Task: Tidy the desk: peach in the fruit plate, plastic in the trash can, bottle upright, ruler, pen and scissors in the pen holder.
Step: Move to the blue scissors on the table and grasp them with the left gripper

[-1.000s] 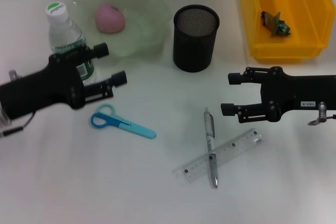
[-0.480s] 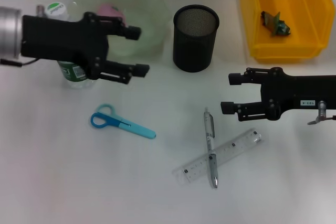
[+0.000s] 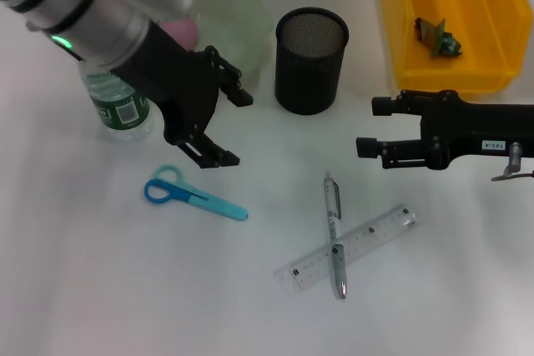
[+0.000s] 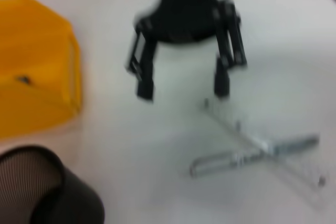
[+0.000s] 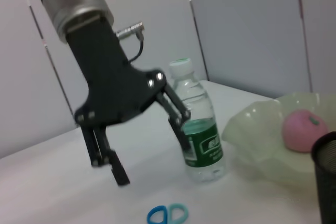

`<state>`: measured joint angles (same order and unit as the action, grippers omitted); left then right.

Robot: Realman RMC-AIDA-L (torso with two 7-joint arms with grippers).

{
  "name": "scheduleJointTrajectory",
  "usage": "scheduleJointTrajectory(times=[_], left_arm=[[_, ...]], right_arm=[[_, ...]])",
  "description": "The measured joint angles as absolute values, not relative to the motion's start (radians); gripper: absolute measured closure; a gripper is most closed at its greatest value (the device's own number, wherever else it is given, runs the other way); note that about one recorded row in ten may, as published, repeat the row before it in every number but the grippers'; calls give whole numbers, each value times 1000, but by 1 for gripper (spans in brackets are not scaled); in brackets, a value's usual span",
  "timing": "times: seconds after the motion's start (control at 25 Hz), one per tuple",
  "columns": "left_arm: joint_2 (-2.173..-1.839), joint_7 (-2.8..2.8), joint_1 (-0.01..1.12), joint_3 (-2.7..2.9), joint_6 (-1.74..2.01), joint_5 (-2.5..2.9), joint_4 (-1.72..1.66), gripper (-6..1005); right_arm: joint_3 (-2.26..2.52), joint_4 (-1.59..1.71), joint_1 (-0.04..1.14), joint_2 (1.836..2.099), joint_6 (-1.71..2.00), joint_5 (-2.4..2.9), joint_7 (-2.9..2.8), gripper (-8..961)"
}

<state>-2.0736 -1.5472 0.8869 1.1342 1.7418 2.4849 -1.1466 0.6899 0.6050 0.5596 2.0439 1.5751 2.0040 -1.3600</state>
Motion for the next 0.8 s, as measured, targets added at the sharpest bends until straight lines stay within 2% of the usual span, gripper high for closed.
scheduleJointTrajectory(times=[0.8], left_arm=[[-2080,-1703,953,1501,1559,2672,-949,216]], right_arm=[[681,600,563,2048,1578,2002,-1361,120]])
